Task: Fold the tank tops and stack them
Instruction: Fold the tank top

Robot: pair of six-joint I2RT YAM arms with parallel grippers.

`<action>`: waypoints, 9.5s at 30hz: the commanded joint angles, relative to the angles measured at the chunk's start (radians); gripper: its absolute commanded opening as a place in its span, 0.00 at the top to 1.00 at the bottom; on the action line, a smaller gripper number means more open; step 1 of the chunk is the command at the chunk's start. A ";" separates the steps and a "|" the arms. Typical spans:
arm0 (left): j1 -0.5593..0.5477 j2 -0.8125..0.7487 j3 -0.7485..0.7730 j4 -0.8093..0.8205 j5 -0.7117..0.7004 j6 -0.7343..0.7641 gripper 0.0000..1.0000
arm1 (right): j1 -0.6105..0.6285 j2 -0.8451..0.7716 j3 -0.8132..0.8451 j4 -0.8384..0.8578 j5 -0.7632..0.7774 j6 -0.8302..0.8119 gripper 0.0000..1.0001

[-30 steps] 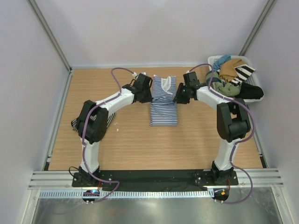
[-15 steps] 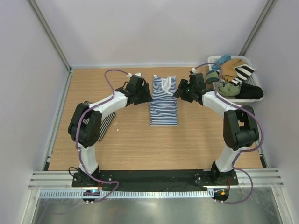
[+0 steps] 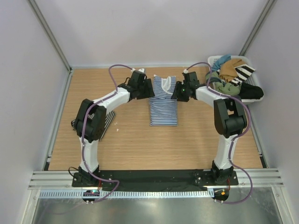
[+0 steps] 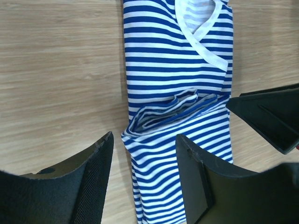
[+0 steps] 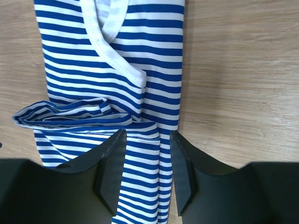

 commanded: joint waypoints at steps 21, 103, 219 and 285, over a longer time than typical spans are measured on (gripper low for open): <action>0.009 0.144 0.143 -0.032 0.074 0.072 0.55 | 0.039 0.018 0.084 -0.047 0.110 -0.060 0.45; -0.002 0.078 0.172 -0.054 0.081 0.100 1.00 | 0.150 -0.190 -0.075 0.036 0.432 -0.075 0.99; -0.453 -0.629 -0.736 -0.058 -0.072 -0.323 1.00 | 0.282 -0.938 -0.704 -0.315 0.017 0.167 0.98; -0.415 -0.773 -0.690 -0.029 0.112 -0.577 1.00 | 0.296 -0.786 -0.209 -0.556 0.216 0.109 0.98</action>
